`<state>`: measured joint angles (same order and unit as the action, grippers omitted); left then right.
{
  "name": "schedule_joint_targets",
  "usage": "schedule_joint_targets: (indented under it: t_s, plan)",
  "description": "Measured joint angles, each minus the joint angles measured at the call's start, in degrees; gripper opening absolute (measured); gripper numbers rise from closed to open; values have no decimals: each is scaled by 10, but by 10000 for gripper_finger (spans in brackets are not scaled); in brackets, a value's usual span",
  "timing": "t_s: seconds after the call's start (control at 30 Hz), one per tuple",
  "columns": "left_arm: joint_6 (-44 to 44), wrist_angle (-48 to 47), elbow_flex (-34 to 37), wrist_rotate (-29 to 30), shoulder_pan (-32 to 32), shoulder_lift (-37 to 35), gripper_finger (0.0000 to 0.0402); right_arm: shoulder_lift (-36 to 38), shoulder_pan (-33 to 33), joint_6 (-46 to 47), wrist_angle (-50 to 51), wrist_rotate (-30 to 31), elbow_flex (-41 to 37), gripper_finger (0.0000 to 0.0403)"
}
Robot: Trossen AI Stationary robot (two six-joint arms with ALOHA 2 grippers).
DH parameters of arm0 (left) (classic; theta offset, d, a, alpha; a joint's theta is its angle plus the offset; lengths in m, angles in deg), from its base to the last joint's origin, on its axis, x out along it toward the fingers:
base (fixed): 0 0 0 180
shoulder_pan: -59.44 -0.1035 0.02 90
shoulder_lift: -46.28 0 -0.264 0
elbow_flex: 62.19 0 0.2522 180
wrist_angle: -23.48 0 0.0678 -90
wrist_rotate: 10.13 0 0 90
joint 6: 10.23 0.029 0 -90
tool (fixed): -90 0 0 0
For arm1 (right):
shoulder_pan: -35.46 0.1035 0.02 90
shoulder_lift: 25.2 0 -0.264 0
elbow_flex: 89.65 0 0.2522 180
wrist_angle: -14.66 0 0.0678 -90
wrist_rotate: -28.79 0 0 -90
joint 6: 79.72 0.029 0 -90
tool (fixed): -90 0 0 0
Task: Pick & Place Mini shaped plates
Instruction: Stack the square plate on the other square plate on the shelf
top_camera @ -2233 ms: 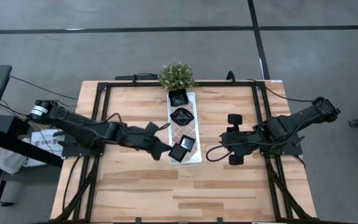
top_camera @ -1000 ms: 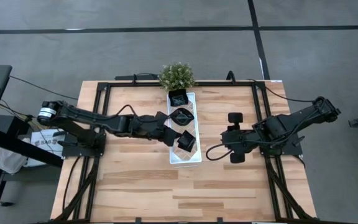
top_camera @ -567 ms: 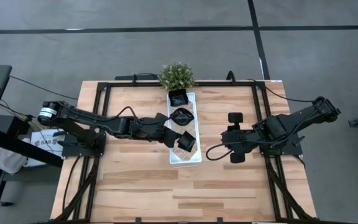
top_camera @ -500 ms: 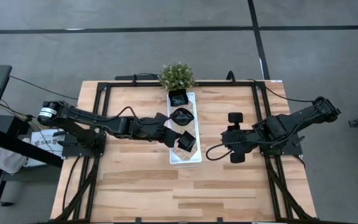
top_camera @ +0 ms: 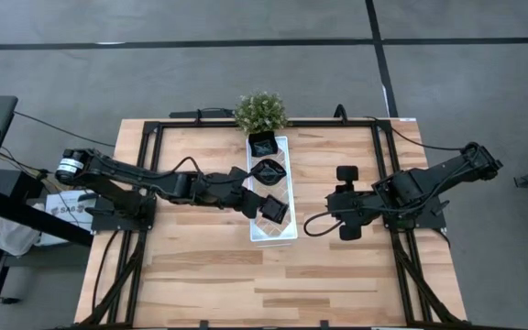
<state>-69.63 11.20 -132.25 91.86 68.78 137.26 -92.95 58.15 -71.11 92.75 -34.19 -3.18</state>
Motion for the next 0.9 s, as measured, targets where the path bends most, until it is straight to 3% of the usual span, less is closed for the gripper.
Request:
schedule_joint_targets:
  t_s: [0.43,0.9]
  plan:
    - [6,-3,0,0,0,0,72,0,1,3,0,0,0,91]
    - [55,-65,0,25,-3,-25,6,0,1,4,1,-2,0,91]
